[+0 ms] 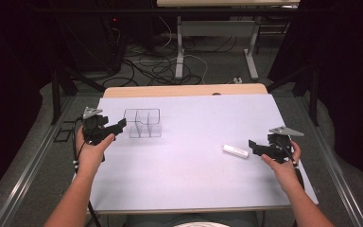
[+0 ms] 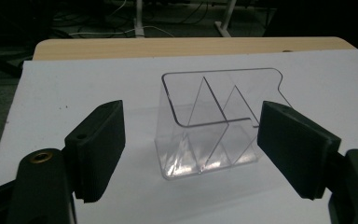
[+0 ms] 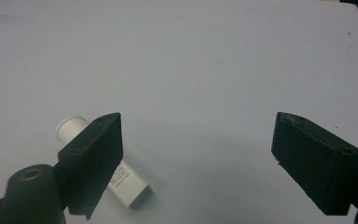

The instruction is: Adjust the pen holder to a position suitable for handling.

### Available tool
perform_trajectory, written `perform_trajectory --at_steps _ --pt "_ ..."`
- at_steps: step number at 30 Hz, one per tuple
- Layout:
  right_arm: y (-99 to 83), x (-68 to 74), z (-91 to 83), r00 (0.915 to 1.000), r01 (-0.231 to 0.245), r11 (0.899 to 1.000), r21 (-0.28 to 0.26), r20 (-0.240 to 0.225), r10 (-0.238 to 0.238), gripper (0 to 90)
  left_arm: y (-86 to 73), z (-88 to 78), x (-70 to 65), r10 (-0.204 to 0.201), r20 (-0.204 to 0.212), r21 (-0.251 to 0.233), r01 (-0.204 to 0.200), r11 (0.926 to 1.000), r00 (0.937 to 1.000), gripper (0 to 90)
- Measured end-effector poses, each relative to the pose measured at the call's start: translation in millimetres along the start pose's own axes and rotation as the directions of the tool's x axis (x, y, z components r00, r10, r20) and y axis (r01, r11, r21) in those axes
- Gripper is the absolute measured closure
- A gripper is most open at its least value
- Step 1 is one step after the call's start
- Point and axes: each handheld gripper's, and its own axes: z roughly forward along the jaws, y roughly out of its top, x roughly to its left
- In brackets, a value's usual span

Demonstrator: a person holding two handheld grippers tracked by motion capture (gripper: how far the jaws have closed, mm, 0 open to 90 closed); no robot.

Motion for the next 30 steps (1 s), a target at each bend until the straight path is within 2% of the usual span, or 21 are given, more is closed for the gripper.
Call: perform_trajectory --at_steps 2,6,17,21,25,26,28,30 --pt "0.1 0.2 -0.1 1.0000 0.001 1.000 0.001 -0.003 -0.001 16.6 4.9 2.2 -0.4 0.013 -0.003 -0.009 -0.013 0.9999 0.9999 26.3" --pt "0.6 0.3 -0.8 1.0000 -0.005 1.000 -0.003 -0.003 0.005 17.1 14.1 6.6 -1.4 0.014 -0.001 -0.003 -0.014 0.9999 0.9999 28.6" --pt "-0.2 -0.6 -0.1 1.0000 -0.002 1.000 0.001 -0.006 0.002 17.2 36.6 23.5 -1.3 -0.028 -0.030 0.037 0.029 0.9989 0.9991 35.2" --pt "-0.6 -0.8 0.3 0.9999 -0.013 1.000 0.007 -0.009 0.013 17.4 38.6 29.6 0.4 -0.050 -0.043 0.042 0.052 0.9978 0.9978 39.8" --pt "-0.9 -1.0 0.7 0.9998 -0.017 1.000 0.007 -0.010 0.017 17.5 37.0 37.2 3.8 -0.052 -0.053 0.079 0.056 0.9953 0.9972 42.1" --pt "-1.0 -1.1 0.8 0.9998 -0.016 1.000 0.008 -0.010 0.017 17.5 35.6 41.6 5.0 -0.053 -0.075 0.087 0.059 0.9944 0.9958 42.7" --pt "-1.1 -1.1 0.9 0.9998 -0.017 1.000 0.008 -0.011 0.017 17.5 35.4 42.9 6.5 -0.050 -0.075 0.100 0.058 0.9933 0.9959 43.9" --pt "-1.3 -1.7 1.3 0.9998 -0.014 1.000 0.010 -0.011 0.014 17.5 34.3 46.2 8.3 -0.058 -0.073 0.106 0.066 0.9922 0.9956 49.4"
